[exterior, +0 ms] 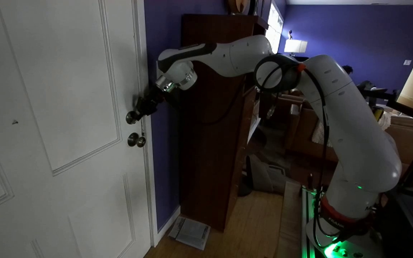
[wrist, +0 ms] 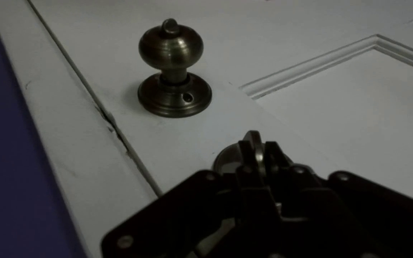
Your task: Turn the top door lock to the left
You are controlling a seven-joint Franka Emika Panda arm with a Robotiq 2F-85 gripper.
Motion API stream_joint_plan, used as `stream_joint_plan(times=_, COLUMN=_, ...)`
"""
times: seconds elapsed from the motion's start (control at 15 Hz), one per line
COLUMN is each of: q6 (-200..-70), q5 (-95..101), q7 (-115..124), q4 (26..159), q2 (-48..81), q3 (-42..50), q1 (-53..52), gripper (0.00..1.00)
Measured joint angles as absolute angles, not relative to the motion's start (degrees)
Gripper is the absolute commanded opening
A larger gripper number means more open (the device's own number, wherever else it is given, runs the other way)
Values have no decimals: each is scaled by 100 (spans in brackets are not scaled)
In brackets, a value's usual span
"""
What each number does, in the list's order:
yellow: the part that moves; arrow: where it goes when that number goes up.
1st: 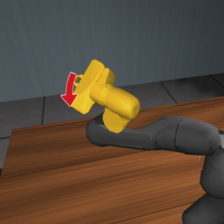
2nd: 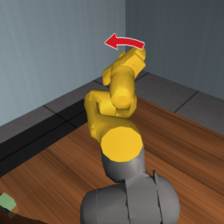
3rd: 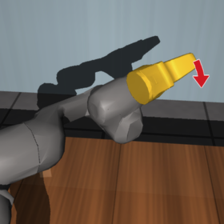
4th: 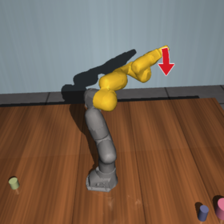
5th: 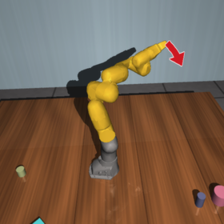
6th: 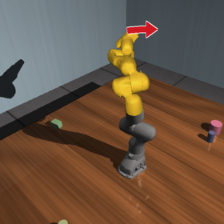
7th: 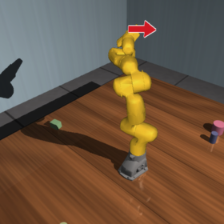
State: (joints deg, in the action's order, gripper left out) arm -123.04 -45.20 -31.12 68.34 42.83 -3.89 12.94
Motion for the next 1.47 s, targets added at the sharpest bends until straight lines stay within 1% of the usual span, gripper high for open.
stream_joint_plan(times=0.33, q6=-12775, q5=-3334, q7=-3193, q4=6994, q2=4061, q3=-387, q1=1023, gripper=3)
stream_joint_plan(times=0.8, q6=-14320, q5=-1363, q7=-2458, q4=8067, q2=3465, q3=-303, q1=484, gripper=3)
stream_joint_plan(times=1.07, q6=-14912, q5=67, q7=-1382, q4=8467, q2=3296, q3=136, q1=-72, gripper=3)
stream_joint_plan(times=1.47, q6=-14992, q5=2203, q7=602, q4=8564, q2=3341, q3=1168, q1=-1159, gripper=3)
